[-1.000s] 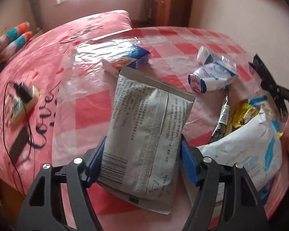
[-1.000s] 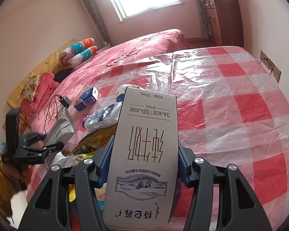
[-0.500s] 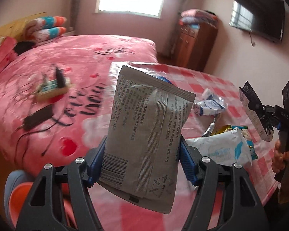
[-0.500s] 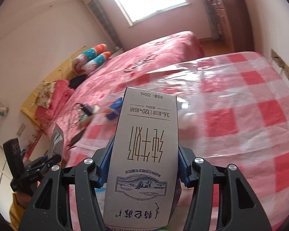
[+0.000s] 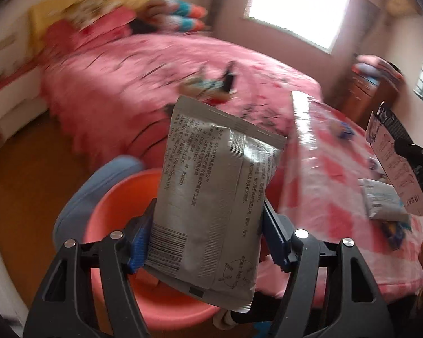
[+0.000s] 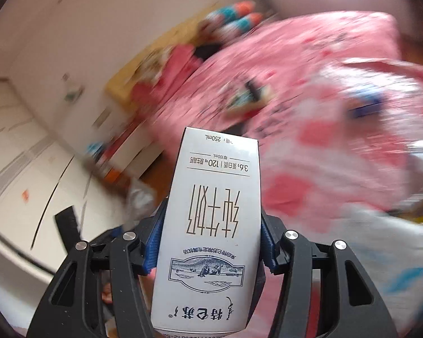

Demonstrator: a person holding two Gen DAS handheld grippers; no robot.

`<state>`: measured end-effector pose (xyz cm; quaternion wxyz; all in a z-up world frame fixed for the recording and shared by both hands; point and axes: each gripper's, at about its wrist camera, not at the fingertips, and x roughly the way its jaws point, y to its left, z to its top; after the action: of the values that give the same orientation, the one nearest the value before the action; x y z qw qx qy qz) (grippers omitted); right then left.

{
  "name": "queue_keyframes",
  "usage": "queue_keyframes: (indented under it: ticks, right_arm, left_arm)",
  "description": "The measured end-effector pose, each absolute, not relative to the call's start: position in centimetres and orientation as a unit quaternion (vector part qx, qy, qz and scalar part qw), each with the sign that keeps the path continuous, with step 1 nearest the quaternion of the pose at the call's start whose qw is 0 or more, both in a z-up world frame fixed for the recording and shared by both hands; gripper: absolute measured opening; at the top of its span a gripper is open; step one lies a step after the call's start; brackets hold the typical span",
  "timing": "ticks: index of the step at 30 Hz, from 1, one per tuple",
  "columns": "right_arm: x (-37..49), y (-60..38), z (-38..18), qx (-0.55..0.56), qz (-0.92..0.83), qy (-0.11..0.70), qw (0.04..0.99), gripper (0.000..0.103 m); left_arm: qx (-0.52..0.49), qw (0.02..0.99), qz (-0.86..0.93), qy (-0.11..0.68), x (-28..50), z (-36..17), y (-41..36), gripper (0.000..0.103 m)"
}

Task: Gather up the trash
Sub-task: 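Carry the grey bag and white carton to the bucket and release both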

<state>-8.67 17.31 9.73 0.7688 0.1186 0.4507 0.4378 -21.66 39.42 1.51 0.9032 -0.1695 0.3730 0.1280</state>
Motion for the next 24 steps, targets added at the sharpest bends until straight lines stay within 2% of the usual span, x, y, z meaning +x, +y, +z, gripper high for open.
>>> queue_keyframes:
  ticks: [6,9,11,12,14,16,20,24]
  right_arm:
    - [-10.2,27.6,7.3,0.059,0.482,0.479,0.731,0.057]
    - [-11.0,31.3,5.5,0.041,0.485,0.491,0.722,0.058]
    - [-11.3,32.9,4.4,0.031,0.489,0.497,0.716,0.062]
    - [-11.4,33.0,4.0,0.028,0.488,0.496,0.718,0.071]
    - [-11.6,33.1,3.6,0.026,0.478,0.494,0.726,0.080]
    - [-11.7,32.4,3.5,0.031,0.473,0.494,0.729,0.080]
    - [-11.1,29.7,4.3,0.054,0.458,0.487,0.742,0.080]
    - [-11.1,26.8,5.7,0.066,0.444,0.468,0.761,0.086]
  left_arm:
    - [-0.204,0.878,0.185,0.392,-23.9,-2.1,42.9,0.071]
    - [-0.212,0.867,0.206,0.403,-23.7,-3.5,43.7,0.078]
    - [-0.221,0.859,0.209,0.413,-23.4,-4.3,44.1,0.080]
    - [-0.222,0.856,0.209,0.417,-23.2,-4.6,44.2,0.082]
    - [-0.212,0.857,0.214,0.418,-23.0,-4.9,44.0,0.083]
    - [-0.198,0.860,0.210,0.421,-22.8,-5.1,43.7,0.088]
    - [-0.183,0.863,0.211,0.421,-22.8,-5.0,43.0,0.088]
    - [-0.180,0.873,0.207,0.403,-23.4,-3.9,41.9,0.088]
